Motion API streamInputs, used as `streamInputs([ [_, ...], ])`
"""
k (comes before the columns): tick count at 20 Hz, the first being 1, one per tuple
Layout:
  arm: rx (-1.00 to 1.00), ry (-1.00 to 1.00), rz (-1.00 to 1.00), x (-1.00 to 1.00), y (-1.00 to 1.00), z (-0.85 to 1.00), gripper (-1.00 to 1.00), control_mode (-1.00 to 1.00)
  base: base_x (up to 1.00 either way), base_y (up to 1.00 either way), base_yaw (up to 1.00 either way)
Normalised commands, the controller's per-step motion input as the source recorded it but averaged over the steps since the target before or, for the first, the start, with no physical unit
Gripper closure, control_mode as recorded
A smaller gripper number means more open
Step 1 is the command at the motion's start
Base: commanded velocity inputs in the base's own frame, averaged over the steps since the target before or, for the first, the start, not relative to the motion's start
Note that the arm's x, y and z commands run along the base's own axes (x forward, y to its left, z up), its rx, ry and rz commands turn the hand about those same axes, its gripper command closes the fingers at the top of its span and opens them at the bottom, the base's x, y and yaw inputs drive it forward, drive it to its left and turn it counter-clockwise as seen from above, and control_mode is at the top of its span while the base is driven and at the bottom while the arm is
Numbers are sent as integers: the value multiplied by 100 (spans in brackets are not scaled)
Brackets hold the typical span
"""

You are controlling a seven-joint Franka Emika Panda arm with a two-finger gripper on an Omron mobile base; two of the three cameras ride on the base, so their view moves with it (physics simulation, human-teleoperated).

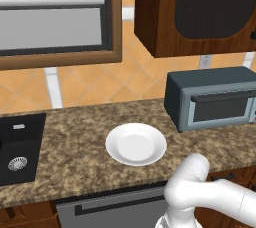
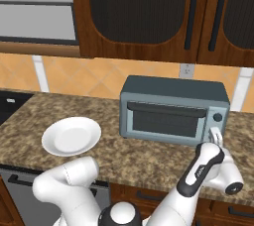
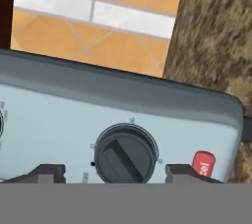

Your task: Pick up the kebab skewer and baguette bread, and place them inside the toaster oven. Close the toaster oven door and start by setting the timer.

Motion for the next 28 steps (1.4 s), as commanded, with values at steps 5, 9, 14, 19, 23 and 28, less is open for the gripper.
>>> streamInputs([
  [5,-11,-1,-1,1,-13,18,-100,-100,0,0,0],
  [9,-15,0,-4,0,-11,27,-100,-100,0,0,0],
  [14,-16,0,-4,0,-28,0,-100,-100,0,0,0],
  [19,-12,0,-3,0,-14,0,-100,-100,0,0,0],
  [23,-2,0,0,0,-3,0,-100,-100,0,0,0],
  [28,0,0,0,0,0,0,-100,-100,0,0,0],
])
